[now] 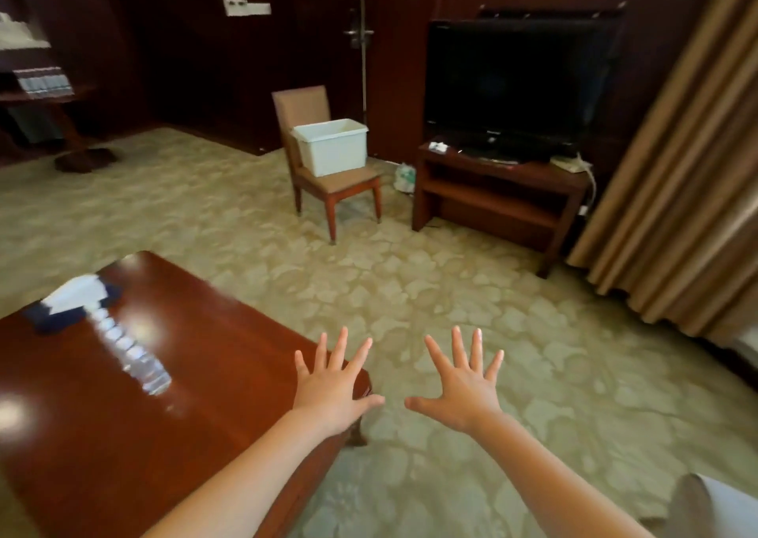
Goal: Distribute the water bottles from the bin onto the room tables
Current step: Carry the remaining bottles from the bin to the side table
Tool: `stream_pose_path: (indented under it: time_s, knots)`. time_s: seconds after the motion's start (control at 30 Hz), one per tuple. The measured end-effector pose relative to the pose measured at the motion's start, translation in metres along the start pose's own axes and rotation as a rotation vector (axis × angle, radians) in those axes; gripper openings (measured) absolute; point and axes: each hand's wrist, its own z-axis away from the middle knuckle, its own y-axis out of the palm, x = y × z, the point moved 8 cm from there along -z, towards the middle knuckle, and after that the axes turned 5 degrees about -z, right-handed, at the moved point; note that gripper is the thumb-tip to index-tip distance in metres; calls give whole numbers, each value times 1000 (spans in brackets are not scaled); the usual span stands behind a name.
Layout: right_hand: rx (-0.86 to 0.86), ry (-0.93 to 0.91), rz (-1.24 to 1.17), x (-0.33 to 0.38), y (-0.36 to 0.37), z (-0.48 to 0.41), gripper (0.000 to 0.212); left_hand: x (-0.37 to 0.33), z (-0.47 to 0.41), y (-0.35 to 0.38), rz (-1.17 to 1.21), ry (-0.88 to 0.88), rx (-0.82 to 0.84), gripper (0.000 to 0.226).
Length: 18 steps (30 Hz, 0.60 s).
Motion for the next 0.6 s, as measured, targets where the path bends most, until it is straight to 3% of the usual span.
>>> stream_pose_path:
  time_s: [0.3, 0.6]
  knots:
    - [-18, 130, -27, -45, -49, -143, 110, -11, -177, -52, -44, 122, 39, 92]
    - [8, 44, 22, -76, -92, -358, 109, -12, -374, -91, -5, 36, 35, 92]
